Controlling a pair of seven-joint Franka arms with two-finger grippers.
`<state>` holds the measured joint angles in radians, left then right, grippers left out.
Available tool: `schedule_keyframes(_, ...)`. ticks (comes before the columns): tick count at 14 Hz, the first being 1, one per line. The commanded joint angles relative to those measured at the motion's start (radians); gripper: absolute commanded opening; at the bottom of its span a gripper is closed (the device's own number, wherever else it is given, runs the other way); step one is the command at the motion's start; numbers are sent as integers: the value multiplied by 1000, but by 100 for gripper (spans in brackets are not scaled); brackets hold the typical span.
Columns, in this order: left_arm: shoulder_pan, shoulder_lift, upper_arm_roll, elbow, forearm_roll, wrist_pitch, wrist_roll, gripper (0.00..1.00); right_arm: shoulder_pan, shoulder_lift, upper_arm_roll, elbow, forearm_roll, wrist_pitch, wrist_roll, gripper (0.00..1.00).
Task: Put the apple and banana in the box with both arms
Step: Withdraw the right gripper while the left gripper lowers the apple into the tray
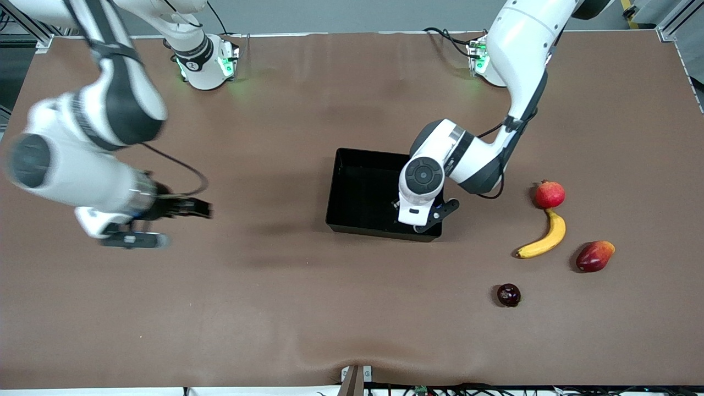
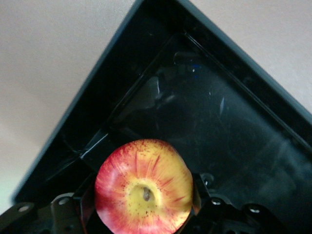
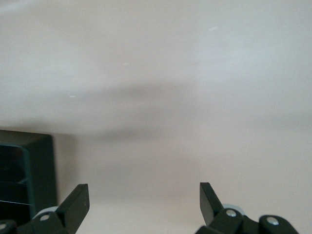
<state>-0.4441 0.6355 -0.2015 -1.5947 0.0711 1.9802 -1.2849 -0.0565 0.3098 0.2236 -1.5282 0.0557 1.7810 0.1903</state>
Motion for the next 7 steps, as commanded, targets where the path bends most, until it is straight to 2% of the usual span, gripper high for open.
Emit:
schedule_keyframes(1,-11,18,5,-10,32,48,-126,0,102,-110,-200,-27,12,-44,-116,100)
schedule_keyframes(2,-16,21,5,-14,30,48,-131,0,109,-139,-231,-27,13,-70,-129,100)
schedule_keyframes(7,-24,15,7,-51,32,46,-140,0,21,-280,-231,-30,12,-224,-132,100)
